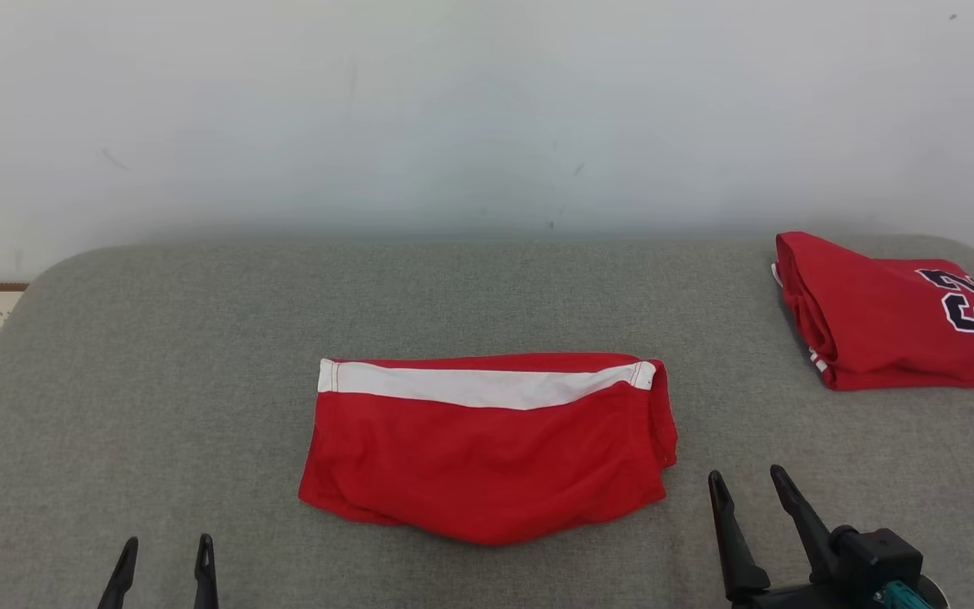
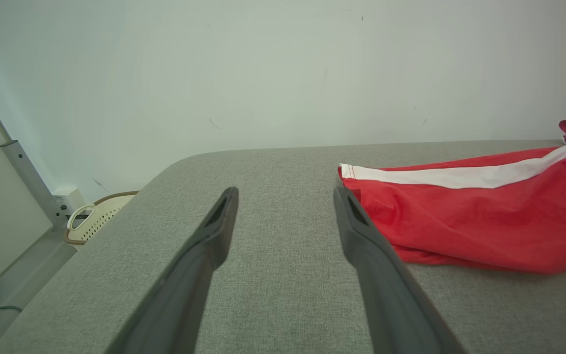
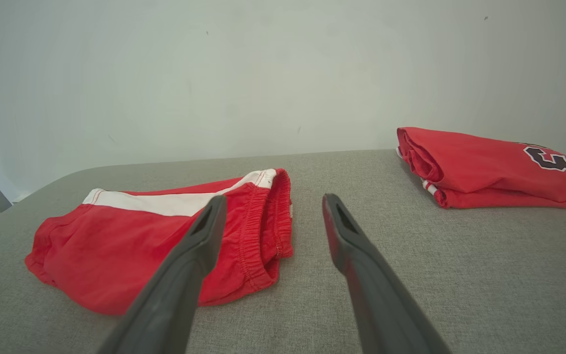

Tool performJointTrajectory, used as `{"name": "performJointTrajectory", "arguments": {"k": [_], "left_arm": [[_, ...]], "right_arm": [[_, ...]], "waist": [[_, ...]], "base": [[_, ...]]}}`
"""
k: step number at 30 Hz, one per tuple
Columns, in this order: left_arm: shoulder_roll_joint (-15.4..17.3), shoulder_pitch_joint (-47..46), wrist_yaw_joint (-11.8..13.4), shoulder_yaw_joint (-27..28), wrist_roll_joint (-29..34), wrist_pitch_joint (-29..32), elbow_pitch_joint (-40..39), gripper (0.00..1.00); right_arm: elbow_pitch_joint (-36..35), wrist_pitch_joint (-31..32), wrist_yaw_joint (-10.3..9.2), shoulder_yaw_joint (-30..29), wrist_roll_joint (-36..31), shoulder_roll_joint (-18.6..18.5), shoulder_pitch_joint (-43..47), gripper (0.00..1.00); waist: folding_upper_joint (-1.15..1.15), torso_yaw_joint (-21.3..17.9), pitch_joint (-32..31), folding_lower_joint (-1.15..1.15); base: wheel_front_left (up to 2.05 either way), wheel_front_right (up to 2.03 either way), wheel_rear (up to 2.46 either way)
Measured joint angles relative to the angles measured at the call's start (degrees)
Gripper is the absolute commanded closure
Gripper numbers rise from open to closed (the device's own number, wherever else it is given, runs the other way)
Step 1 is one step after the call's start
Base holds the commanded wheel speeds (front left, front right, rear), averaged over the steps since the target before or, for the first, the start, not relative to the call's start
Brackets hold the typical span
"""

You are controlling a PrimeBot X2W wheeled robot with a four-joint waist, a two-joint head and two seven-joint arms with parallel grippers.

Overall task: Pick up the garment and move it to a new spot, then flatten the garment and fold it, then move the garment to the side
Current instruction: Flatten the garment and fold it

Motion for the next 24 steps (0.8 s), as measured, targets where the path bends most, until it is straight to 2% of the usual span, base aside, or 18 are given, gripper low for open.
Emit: {"name": "performJointTrajectory", "arguments": {"k": [7,13,19,24], "left_arm": [[-0.2,0.0,0.0,-0.4,-0.5,-0.1,0.2,0.00],[-0.4,-0.6,-0.1,-1.2,-0.8,-0.5,1.1,0.00],[-0.9,-2.1,-0.6,-2.4,-0.9,-0.9,2.3,0.00],[-1.5,-3.2,-1.1,-3.6,-0.9,-1.4,3.6,0.00]], "right_arm": [[2.0,2.2,0.00,0.1,0.4,-0.7,-1.6,0.00],[8.2,3.4,0.00,1.7,1.1,-1.6,-8.1,0.00],[18.5,3.3,0.00,1.8,1.0,-1.4,-16.8,0.00],[30.2,3.3,0.00,0.6,0.3,-1.2,-23.7,0.00]], "waist": [[0.00,0.5,0.1,0.00],[0.00,1.3,0.6,0.00],[0.00,2.7,1.4,0.00],[0.00,4.4,2.0,0.00]], "base": [[0.00,0.00,0.00],[0.00,0.00,0.00],[0.00,0.00,0.00],[0.00,0.00,0.00]]}}
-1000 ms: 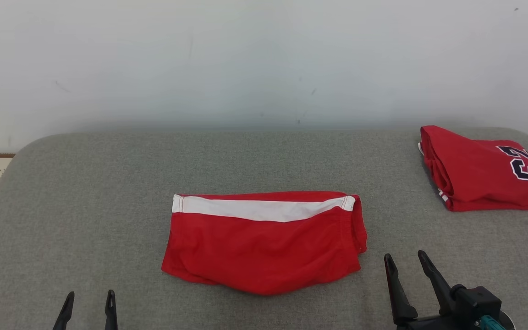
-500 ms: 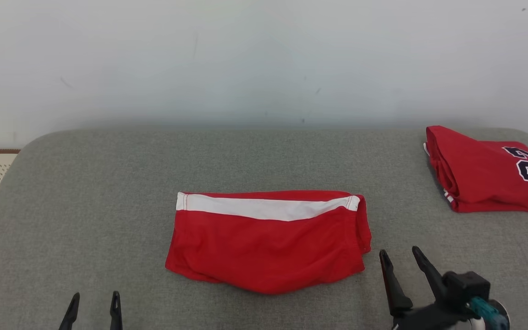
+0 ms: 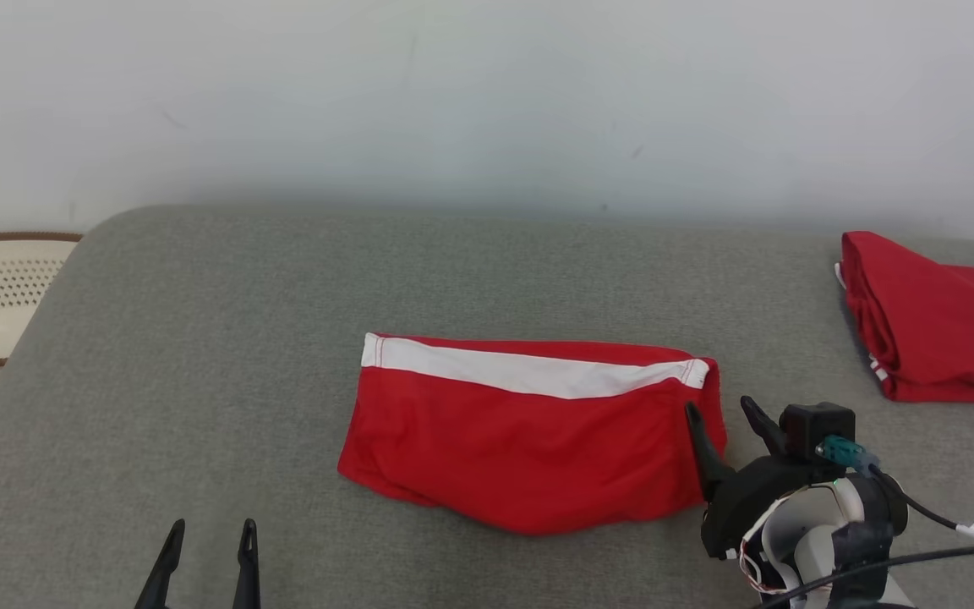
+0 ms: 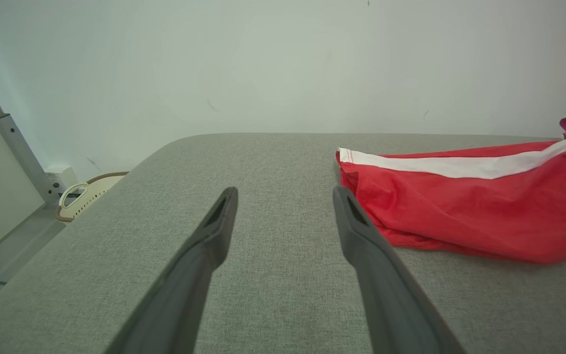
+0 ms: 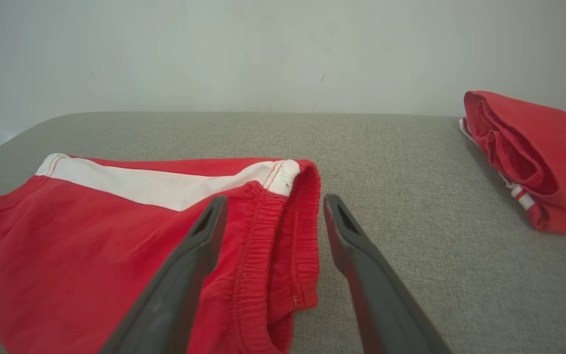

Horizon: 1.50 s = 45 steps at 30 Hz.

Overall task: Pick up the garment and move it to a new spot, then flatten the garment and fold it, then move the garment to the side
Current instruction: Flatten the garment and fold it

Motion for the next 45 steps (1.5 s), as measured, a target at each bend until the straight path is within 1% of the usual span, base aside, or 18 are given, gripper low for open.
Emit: {"name": "performJointTrajectory", "arguments": {"k": [3,10,14,18,23,24,25,26,32,39,42,45], "left_arm": [[-0.1,-0.8,-0.5,-0.1,-0.2,-0.2,1.1,0.00],[-0.4,-1.7,-0.6,-0.4,-0.5,-0.9,2.5,0.00],[-0.4,-2.6,-0.6,-0.3,-0.6,-1.2,2.8,0.00],[-0.7,-2.9,-0.8,-0.7,-0.6,-1.2,3.3,0.00],[-1.0,-3.9,-1.1,-1.2,-0.6,-1.2,4.1,0.00],[-1.0,-3.9,-1.1,-1.1,-0.6,-1.2,4.3,0.00],[-1.0,-3.9,-1.1,-1.1,-0.6,-1.3,4.4,0.00],[-1.0,-3.9,-1.1,-1.1,-0.6,-1.4,4.5,0.00],[-0.9,-3.5,-1.0,-0.4,-0.6,-1.4,4.8,0.00],[-0.9,-2.2,-0.9,-0.1,-0.8,-1.4,4.5,0.00],[-0.9,-2.1,-0.7,0.0,-0.8,-1.4,4.1,0.00],[-1.0,-1.3,-0.6,0.0,-0.8,-1.4,3.9,0.00]], "right_arm": [[6.8,-0.5,0.00,-1.1,-0.1,0.2,-3.5,0.00],[21.3,-1.8,0.00,-4.1,-0.6,0.1,-9.3,0.00],[27.2,-2.6,0.00,-4.9,-0.3,0.2,-12.3,0.00],[32.2,-2.1,0.00,-4.8,0.6,0.7,-14.7,0.00],[35.1,-1.9,0.00,-4.5,3.4,1.3,-16.3,0.00],[35.3,-2.2,-0.01,-4.4,4.2,1.4,-16.3,0.19],[35.4,-2.7,-0.01,-4.0,4.5,1.5,-16.3,0.88],[35.5,-3.3,0.00,-3.5,4.7,1.6,-16.3,1.00],[35.9,-5.2,0.02,-1.2,7.7,0.6,-15.9,1.00],[33.9,-5.9,0.02,1.3,12.3,-3.6,-13.4,1.00],[31.9,-5.6,0.02,2.9,14.7,-5.7,-12.7,1.00],[28.9,-4.7,0.02,4.9,17.9,-6.5,-12.0,1.00]], "waist": [[0.00,1.1,0.4,0.00],[0.00,2.9,1.5,0.00],[0.00,3.2,2.2,0.00],[0.00,3.4,3.0,0.00],[0.00,4.1,3.6,0.00],[0.00,4.3,3.7,0.00],[0.00,4.3,3.7,0.00],[0.00,4.4,3.7,0.01],[0.00,3.5,2.9,0.01],[0.00,1.7,1.7,0.00],[0.00,0.8,1.4,0.00],[0.00,-0.1,1.1,0.00]], "base": [[0.00,0.00,0.00],[0.00,0.00,0.00],[0.00,0.00,0.00],[0.00,0.00,0.00],[0.00,0.00,0.00],[0.00,0.00,0.00],[0.00,0.00,0.00],[0.00,0.00,0.00],[0.00,0.00,0.00],[0.00,0.00,0.00],[0.00,0.00,0.00],[0.00,0.00,0.00]]}}
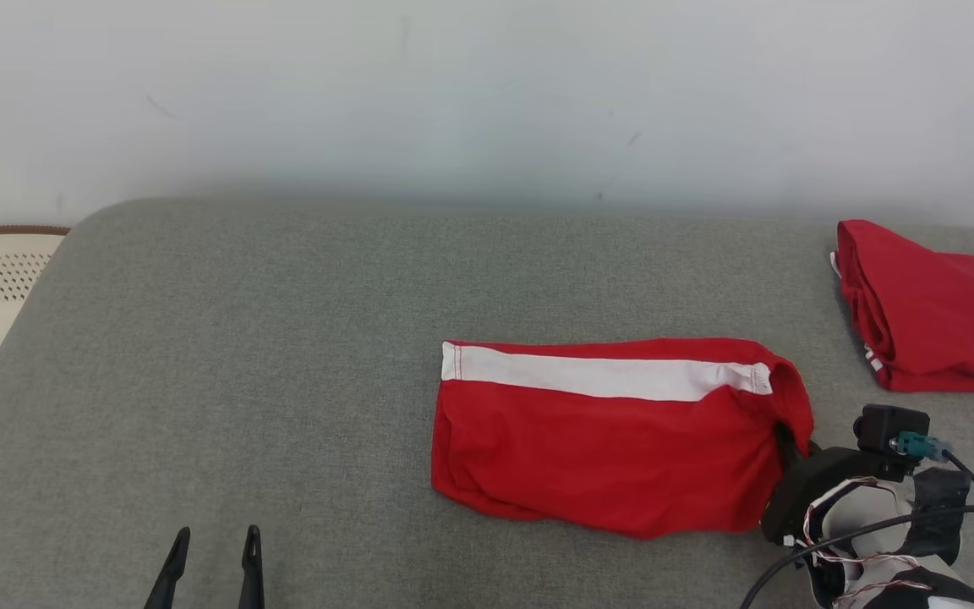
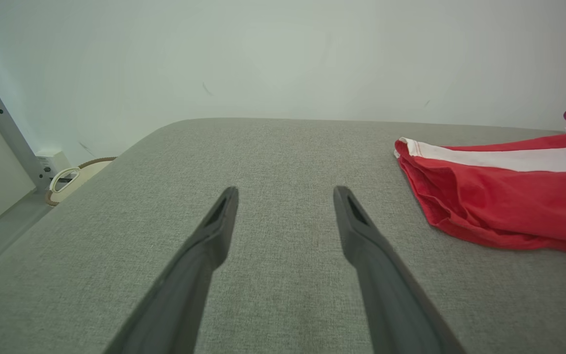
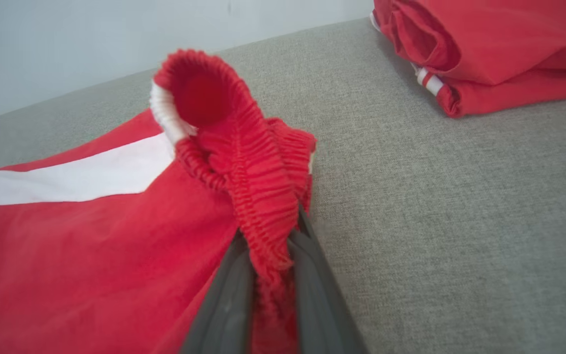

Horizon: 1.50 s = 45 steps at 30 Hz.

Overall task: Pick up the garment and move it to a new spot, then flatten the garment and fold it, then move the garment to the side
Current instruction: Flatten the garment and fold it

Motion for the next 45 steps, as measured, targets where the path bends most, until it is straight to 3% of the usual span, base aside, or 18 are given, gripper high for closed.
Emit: {"name": "performJointTrajectory", "arguments": {"k": [6,10,20,29,41,42,43,44,45], "left_arm": [[-0.2,0.0,-0.1,-0.1,0.0,0.0,-0.2,0.00],[-0.2,0.0,-0.4,-0.1,-0.3,0.0,0.0,0.00],[-0.7,-0.3,-0.9,-0.5,-0.3,0.0,0.3,0.00],[-1.9,-1.5,-1.4,-1.6,-0.2,0.0,1.2,0.00],[-3.5,-4.0,-3.0,-3.1,0.2,0.0,3.7,0.00],[-3.5,-4.0,-3.2,-3.0,0.2,0.0,4.0,0.00],[-3.5,-4.0,-3.4,-2.9,0.2,0.0,4.3,0.00],[-3.6,-4.0,-3.4,-2.8,0.2,0.0,4.4,0.00],[-3.6,-4.0,-3.4,-2.6,0.2,0.0,4.5,0.00]], "right_arm": [[-10.6,4.4,0.00,4.9,10.1,0.1,2.0,1.00],[-21.4,8.1,-0.01,9.2,18.2,-1.0,3.4,1.00],[-32.3,12.1,-0.02,15.3,23.9,-1.1,4.3,1.00],[-28.3,13.0,-0.02,16.7,23.8,3.6,1.7,1.00],[-14.8,10.1,-0.02,16.0,21.7,8.3,-3.2,1.00],[-14.1,9.8,-0.02,16.1,21.7,8.5,-3.3,0.92],[-13.7,9.4,-0.03,16.4,21.7,8.6,-3.4,0.62],[-13.5,9.0,-0.03,16.6,21.7,8.8,-3.5,0.00],[-13.4,8.6,-0.03,17.0,21.8,9.0,-3.8,0.00]], "waist": [[0.00,-0.8,-0.4,0.00],[0.00,-0.3,-0.4,0.00],[0.00,2.2,-0.1,0.00],[0.00,5.0,0.6,0.00],[0.00,8.7,2.0,0.00],[0.00,9.0,2.0,0.00],[0.00,9.2,2.1,0.00],[0.00,9.3,2.1,0.00],[0.00,9.4,2.2,0.00]], "base": [[0.00,0.00,0.00],[0.00,0.00,0.00],[0.00,0.00,0.00],[0.00,0.00,0.00],[0.00,0.00,0.00],[0.00,0.00,0.00],[0.00,0.00,0.00],[0.00,0.00,0.00],[0.00,0.00,0.00]]}}
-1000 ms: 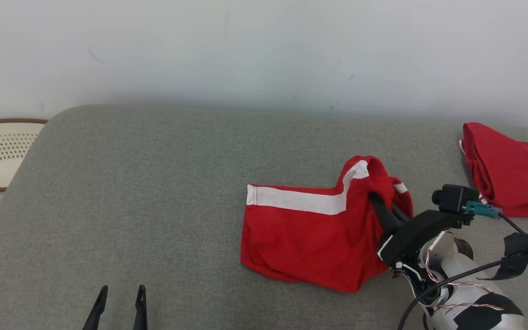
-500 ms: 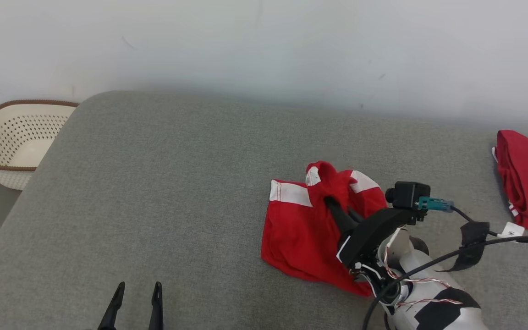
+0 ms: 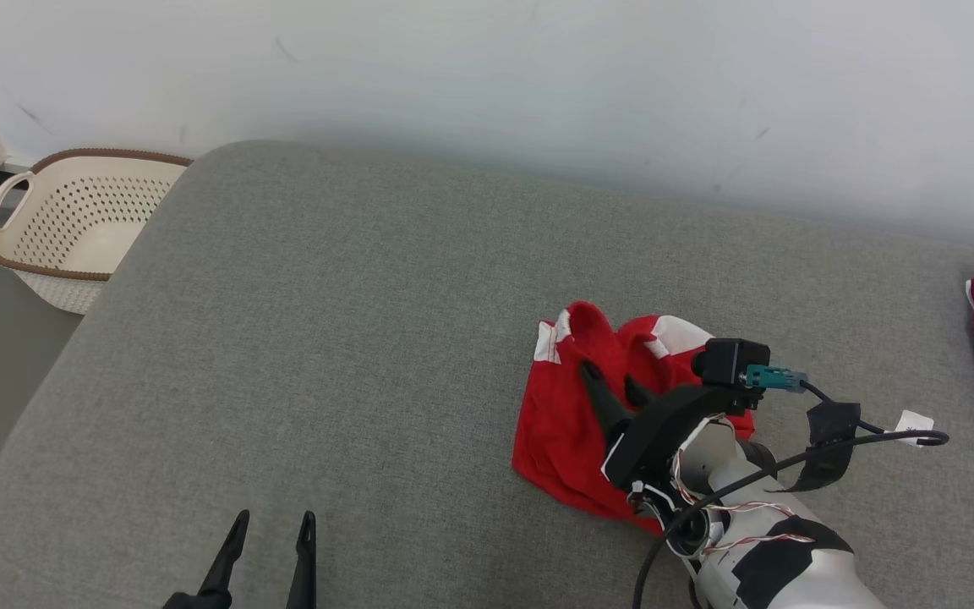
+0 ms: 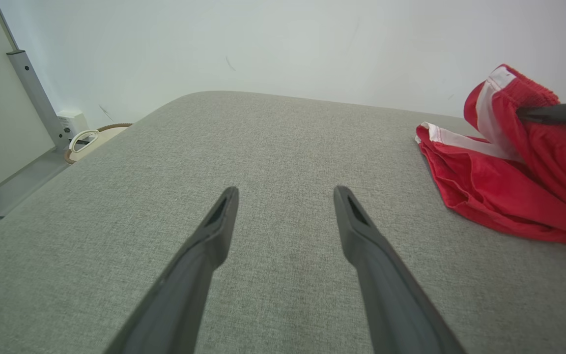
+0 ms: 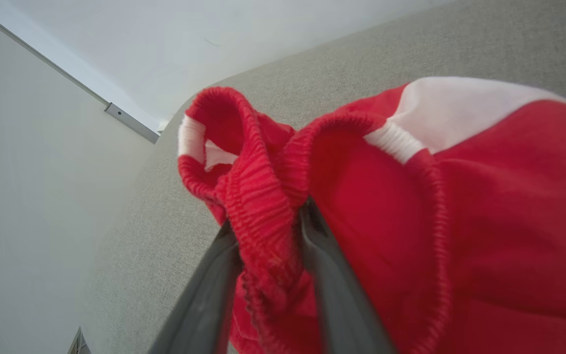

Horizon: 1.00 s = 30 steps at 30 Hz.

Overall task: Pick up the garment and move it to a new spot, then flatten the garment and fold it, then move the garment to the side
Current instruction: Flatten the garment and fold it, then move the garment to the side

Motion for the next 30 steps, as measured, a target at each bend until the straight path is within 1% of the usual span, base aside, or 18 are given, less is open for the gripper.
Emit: {"name": "performJointTrajectory", "arguments": {"k": [5,8,12,16,19,22,24,30], "left_arm": [[0.0,0.1,0.0,1.0,0.1,0.0,0.1,0.00],[0.0,0.2,0.0,1.5,0.3,0.0,0.1,0.00],[-0.2,0.5,0.0,1.9,0.6,0.0,-0.5,0.00],[-0.2,1.1,0.1,2.5,0.7,0.0,-1.5,0.00],[-0.2,1.8,0.1,3.0,0.7,0.0,-1.9,0.00],[-0.1,1.9,0.1,3.4,1.0,0.0,-2.2,0.00],[-0.2,2.1,0.3,3.4,1.1,0.0,-2.5,0.00],[-0.3,2.6,0.3,3.6,1.3,0.0,-2.8,0.00]], "right_arm": [[-3.7,-2.6,0.01,2.0,1.3,0.1,-0.2,0.00],[-7.9,-4.2,0.01,2.8,2.8,-1.1,0.2,0.00],[-12.2,-6.8,0.01,2.6,3.0,-5.2,1.7,0.00],[-14.5,-9.7,0.01,1.0,0.0,-9.7,3.3,0.00],[-15.2,-10.7,0.01,-1.8,-0.9,-11.5,5.3,0.00],[-15.2,-11.4,0.01,-4.1,-3.7,-12.9,7.1,0.00],[-15.2,-11.6,0.01,-5.5,-4.9,-13.1,8.1,0.00],[-15.0,-11.3,0.01,-7.7,-7.6,-11.3,10.9,0.00]], "waist": [[0.00,-0.6,-0.3,0.00],[0.00,-1.5,-0.6,-0.01],[0.00,-2.7,-0.9,-0.01],[0.00,-3.6,-1.2,-0.01],[0.00,-4.2,-1.3,-0.01],[0.00,-4.6,-1.3,-0.01],[0.00,-4.8,-1.2,-0.01],[0.00,-5.1,-1.0,-0.01]], "base": [[0.00,0.00,0.00],[0.00,0.00,0.00],[0.00,0.00,0.00],[0.00,0.00,0.00],[0.00,0.00,0.00],[0.00,0.00,0.00],[0.00,0.00,0.00],[0.00,0.00,0.00]]}}
